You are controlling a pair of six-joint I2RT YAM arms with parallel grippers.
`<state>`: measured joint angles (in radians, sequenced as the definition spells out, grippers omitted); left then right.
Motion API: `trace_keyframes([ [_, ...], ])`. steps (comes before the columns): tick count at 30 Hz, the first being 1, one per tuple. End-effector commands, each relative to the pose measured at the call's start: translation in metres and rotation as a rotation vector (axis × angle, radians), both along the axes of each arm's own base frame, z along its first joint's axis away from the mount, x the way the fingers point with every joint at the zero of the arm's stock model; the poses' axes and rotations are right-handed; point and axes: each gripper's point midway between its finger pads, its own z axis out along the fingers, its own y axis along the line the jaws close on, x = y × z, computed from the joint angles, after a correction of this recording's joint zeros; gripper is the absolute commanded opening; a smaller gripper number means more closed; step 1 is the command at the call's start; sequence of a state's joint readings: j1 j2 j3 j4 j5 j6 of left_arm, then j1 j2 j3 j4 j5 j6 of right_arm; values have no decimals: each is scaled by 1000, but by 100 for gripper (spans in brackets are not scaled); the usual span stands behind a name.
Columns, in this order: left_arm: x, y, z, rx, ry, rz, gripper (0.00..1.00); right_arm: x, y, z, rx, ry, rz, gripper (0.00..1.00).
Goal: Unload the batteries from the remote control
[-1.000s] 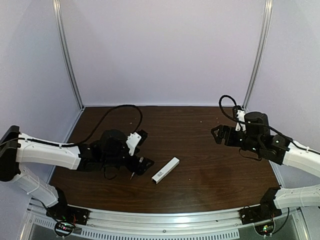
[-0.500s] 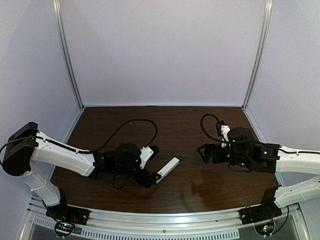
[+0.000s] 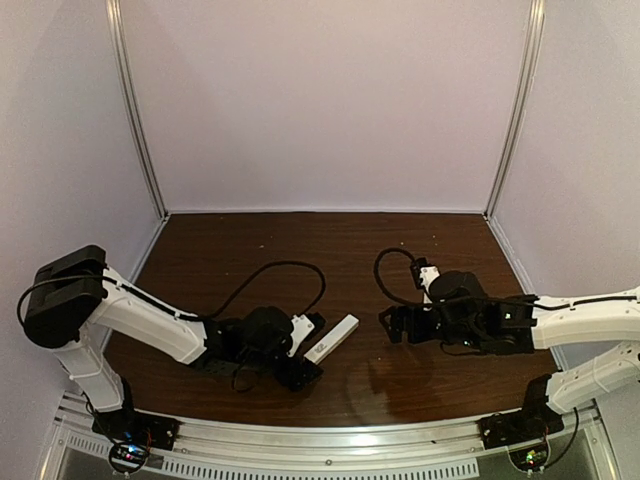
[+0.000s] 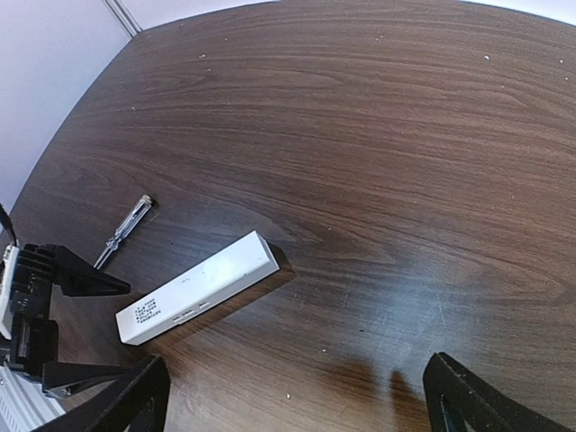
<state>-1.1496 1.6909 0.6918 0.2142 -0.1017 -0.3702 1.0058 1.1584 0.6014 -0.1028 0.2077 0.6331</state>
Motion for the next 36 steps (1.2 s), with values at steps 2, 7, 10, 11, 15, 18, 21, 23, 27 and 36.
trace_keyframes([
  [2, 5, -5, -2, -13, -16, 29, 80, -3, -1, -11, -12, -3, -15, 100],
  [7, 8, -5, -4, -8, -29, 40, 70, -5, 1, -14, -21, 0, -7, 100],
  [10, 10, -6, -3, -12, -43, 41, 66, -7, 2, -15, -28, 1, 0, 100],
  [11, 10, -6, -3, -11, -49, 40, 64, -7, 2, -16, -30, 2, 2, 100],
  [15, 10, -7, -1, -12, -70, 42, 59, -7, 2, -17, -34, 2, 1, 100],
  [18, 11, -9, 0, -19, -82, 35, 59, -8, 3, -18, -37, 2, 6, 100],
  [21, 12, -11, -2, -16, -88, 22, 58, -9, 3, -20, -42, 4, 8, 100],
  [23, 12, -13, -5, -9, -92, 13, 58, -9, 3, -19, -40, 4, 9, 100],
  [27, 14, -15, -9, 10, -101, 6, 50, -9, 2, -18, -40, 1, 10, 100],
  [36, 17, -18, -5, 28, -130, -10, 24, -11, 2, -15, -31, 2, 16, 100],
])
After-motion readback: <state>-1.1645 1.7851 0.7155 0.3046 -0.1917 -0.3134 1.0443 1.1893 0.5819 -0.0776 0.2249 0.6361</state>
